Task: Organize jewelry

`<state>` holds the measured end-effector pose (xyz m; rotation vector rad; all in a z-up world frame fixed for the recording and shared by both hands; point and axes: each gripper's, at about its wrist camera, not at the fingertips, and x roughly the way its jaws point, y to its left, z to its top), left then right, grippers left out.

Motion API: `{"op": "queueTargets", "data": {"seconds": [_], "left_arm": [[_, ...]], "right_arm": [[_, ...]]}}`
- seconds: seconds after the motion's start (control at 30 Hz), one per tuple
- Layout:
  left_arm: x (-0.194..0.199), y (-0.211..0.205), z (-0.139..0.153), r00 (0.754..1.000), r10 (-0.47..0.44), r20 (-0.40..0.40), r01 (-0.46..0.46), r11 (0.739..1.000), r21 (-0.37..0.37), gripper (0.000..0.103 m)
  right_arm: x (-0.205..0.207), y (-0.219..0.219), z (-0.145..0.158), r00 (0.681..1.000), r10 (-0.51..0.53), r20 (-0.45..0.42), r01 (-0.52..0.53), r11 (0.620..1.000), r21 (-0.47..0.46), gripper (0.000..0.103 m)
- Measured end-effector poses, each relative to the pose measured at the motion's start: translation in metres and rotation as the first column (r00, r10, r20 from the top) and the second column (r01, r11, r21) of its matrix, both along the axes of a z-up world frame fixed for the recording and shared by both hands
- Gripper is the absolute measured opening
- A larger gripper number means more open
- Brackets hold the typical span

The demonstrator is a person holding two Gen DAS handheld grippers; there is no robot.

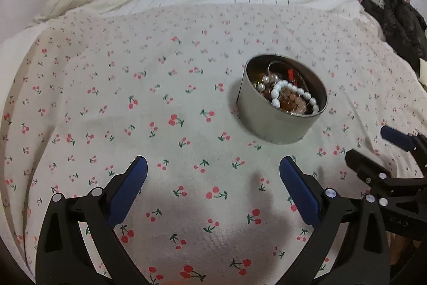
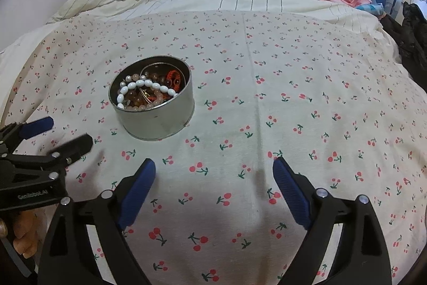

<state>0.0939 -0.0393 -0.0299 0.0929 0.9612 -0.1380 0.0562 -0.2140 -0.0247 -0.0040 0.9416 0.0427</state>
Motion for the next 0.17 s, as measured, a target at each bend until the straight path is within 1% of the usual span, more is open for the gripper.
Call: {"op": "queueTargets", "data": {"seconds": [0.17], "left_arm": [[-0.0004,0.001,0.0008,1.0,0.005,0.014,-0.005,1.0,0.018,0.095]], "right_arm": [[0.0004,0.004,0.0016,1.0,0.015,0.004,-0.014,1.0,-0.005,0.087]]}}
